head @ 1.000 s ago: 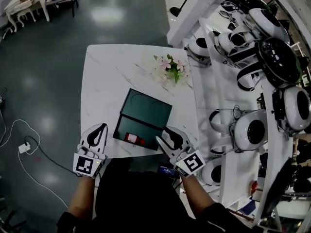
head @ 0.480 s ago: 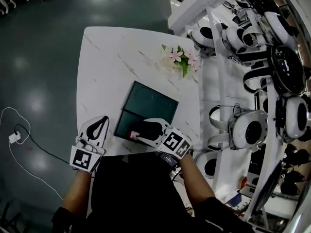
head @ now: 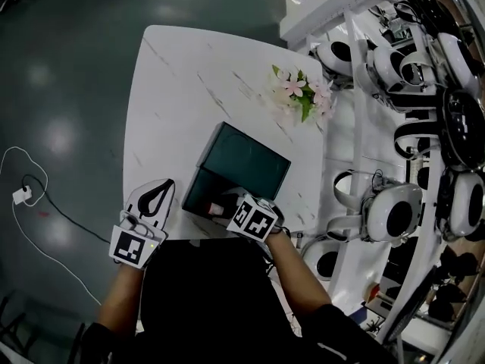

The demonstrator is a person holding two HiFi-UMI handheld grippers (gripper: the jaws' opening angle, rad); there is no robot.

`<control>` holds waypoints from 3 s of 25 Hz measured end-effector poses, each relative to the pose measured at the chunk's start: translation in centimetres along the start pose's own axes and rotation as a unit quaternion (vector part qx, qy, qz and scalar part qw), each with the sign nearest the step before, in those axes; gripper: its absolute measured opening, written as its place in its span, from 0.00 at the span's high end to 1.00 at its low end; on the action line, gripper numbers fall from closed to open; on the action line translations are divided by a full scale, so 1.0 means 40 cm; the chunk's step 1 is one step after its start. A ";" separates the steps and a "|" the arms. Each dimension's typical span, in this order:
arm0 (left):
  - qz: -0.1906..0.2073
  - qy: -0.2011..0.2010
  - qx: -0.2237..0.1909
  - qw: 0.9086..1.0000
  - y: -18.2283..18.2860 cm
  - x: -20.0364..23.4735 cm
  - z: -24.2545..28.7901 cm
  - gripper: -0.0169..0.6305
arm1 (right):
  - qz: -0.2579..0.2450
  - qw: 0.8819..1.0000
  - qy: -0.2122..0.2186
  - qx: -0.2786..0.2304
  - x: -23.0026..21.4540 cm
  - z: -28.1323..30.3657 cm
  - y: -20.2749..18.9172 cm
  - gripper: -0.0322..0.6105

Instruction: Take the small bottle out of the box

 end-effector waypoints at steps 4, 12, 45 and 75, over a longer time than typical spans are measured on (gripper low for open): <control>-0.008 -0.001 0.003 1.000 -0.015 0.000 -0.004 0.95 | -0.008 0.999 -0.019 0.033 -0.002 0.029 -0.013 0.56; -0.010 -0.013 0.005 1.000 -0.027 -0.006 -0.008 0.95 | -0.002 0.998 -0.036 0.058 -0.021 0.065 -0.004 0.55; 0.020 -0.008 -0.013 1.000 0.052 -0.013 -0.003 0.95 | 0.015 0.937 -0.132 -0.323 0.013 -0.279 0.193 0.58; 0.129 0.045 -0.094 0.986 0.376 -0.479 -0.283 0.95 | 0.023 0.669 -0.266 -0.694 0.349 -0.818 -0.462 0.58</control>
Point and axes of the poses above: the fingertips, and each gripper's own axes: z forward along the fingers, x to its left, y out of its top, the point moved 2 cm from there along -z, backward along the fingers, and after that the axes turned 13 degrees about z, right-handed, at the moved point
